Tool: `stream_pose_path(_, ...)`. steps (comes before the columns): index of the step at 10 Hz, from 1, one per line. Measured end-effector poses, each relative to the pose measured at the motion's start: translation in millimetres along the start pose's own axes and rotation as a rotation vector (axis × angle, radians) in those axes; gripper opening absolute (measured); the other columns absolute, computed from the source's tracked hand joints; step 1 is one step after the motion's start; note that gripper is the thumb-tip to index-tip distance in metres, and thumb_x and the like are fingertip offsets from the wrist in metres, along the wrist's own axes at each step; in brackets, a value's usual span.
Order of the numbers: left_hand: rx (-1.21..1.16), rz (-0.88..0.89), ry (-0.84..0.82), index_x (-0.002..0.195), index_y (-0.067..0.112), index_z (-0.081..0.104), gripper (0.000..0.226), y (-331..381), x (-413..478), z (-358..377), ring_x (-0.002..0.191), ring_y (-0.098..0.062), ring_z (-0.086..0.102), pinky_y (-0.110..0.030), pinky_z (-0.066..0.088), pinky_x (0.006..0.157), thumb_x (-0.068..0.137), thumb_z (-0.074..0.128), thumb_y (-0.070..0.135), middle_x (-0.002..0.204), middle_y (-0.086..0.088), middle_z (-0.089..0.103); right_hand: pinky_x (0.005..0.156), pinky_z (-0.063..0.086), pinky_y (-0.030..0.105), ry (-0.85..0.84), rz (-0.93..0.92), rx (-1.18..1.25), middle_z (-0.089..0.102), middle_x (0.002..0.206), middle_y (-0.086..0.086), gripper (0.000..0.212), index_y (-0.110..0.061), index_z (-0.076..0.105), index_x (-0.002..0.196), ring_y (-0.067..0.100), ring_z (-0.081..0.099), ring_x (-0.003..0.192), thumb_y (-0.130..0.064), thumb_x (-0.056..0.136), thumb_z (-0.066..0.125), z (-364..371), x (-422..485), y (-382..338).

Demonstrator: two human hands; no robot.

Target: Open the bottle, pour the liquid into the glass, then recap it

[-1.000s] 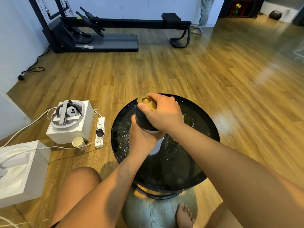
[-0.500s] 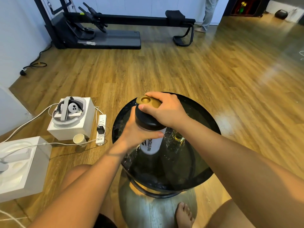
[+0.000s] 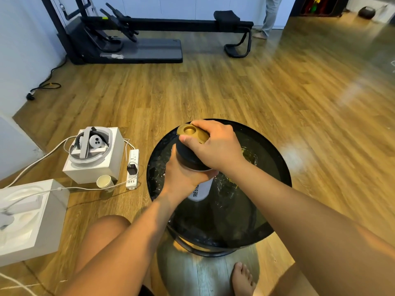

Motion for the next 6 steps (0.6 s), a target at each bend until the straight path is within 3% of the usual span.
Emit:
stream_pose_path(2,-0.016,-0.004,-0.052,0.122,0.035,0.048,0.097,1,1,-3,0.107,-0.01,0.068,-0.043,0.057,0.091,0.04,0.099,0.046,0.111,0.009,0.071,0.102,0.046,0.041,-0.076,0.007,-0.03,0.062,0.135,-0.005,0.058,-0.032,0.062,0.132,0.018,0.053,0.125,-0.064,0.084,0.062,1,6,2)
stream_pose_path(4,0.001,0.018,-0.224,0.129,0.036,0.053,0.096,19,-1,-10,0.116,-0.013,0.065,-0.049,0.053,0.098,0.045,0.1,0.037,0.12,0.006,0.07,0.109,0.039,0.048,-0.115,-0.022,-0.19,0.055,0.146,-0.006,0.066,-0.035,0.056,0.139,0.022,0.045,0.135,-0.072,0.085,0.046,-1,3,-3)
stream_pose_path(5,0.102,0.032,-0.361,0.129,0.037,0.05,0.088,37,2,-24,0.123,-0.011,0.06,-0.039,0.051,0.1,0.055,0.097,0.03,0.125,0.01,0.066,0.113,0.029,0.054,-0.159,-0.05,-0.441,0.042,0.158,-0.003,0.069,-0.042,0.043,0.147,0.03,0.033,0.144,-0.077,0.088,0.032,-5,1,-10)
stream_pose_path(6,0.075,-0.051,-0.387,0.132,0.029,0.045,0.09,55,0,-42,0.124,-0.011,0.056,-0.025,0.049,0.096,0.059,0.097,0.025,0.128,0.012,0.059,0.119,0.02,0.059,-0.21,-0.046,-0.426,0.029,0.165,0.001,0.072,-0.045,0.031,0.153,0.033,0.02,0.151,-0.079,0.089,0.031,-15,0,-14)
Point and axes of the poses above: each hand's wrist, its own x-axis towards the middle knuckle, its own z-axis out of the palm, y = z × x, the point moved 4 cm from there along x, towards the middle knuckle
